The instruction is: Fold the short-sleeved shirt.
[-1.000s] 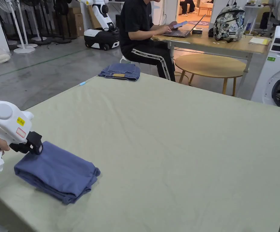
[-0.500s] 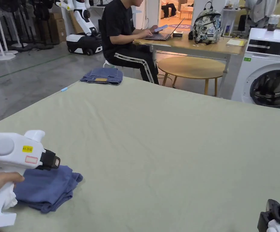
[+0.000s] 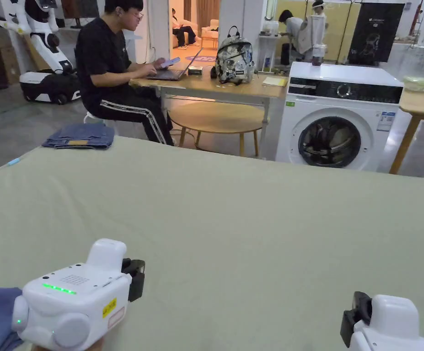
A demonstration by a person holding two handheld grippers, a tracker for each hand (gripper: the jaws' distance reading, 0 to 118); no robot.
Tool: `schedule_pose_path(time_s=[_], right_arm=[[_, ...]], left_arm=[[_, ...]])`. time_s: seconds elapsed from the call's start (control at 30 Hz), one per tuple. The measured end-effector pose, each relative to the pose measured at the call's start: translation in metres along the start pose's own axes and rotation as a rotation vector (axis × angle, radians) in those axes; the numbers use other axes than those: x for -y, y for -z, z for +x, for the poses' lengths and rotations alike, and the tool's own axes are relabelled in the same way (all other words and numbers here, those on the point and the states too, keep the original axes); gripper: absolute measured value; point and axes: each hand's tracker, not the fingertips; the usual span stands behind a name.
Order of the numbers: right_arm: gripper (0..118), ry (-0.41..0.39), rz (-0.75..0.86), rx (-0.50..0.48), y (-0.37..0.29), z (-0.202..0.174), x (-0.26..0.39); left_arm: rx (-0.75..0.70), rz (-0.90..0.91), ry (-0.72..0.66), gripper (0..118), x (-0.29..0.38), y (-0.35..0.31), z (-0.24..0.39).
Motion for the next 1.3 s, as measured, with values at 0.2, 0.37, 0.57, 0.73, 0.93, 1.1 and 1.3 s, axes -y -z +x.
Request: schedule_pose_path(time_s=[0.2,0.37,0.57,0.73,0.93,1.1,1.3], right_arm=[[0,0.004,0.042,0.042,-0.011,0.021,-0.011],[0,0.005,0.085,0.075,-0.014,0.032,-0.016],[0,0.023,0.124,0.089,-0.015,0.035,-0.017],[0,0.045,0.136,0.093,-0.017,0.034,-0.018],[0,0.042,0.149,0.088,-0.020,0.031,-0.018],[0,0.021,0.151,0.088,-0.021,0.028,-0.021],[0,0.006,0.140,0.079,-0.019,0.022,-0.020]], left_arm=[[-0.021,0.194,0.076,0,-0.002,-0.004,0.090],[-0.069,0.287,0.066,0,-0.008,-0.009,0.121],[-0.083,0.329,0.036,0,-0.014,-0.016,0.128],[-0.080,0.324,0.016,0,-0.016,-0.020,0.121],[-0.084,0.320,0.026,0,-0.017,-0.021,0.117],[-0.098,0.335,0.022,0,-0.015,-0.024,0.115],[-0.103,0.336,-0.006,0,-0.015,-0.023,0.109]])
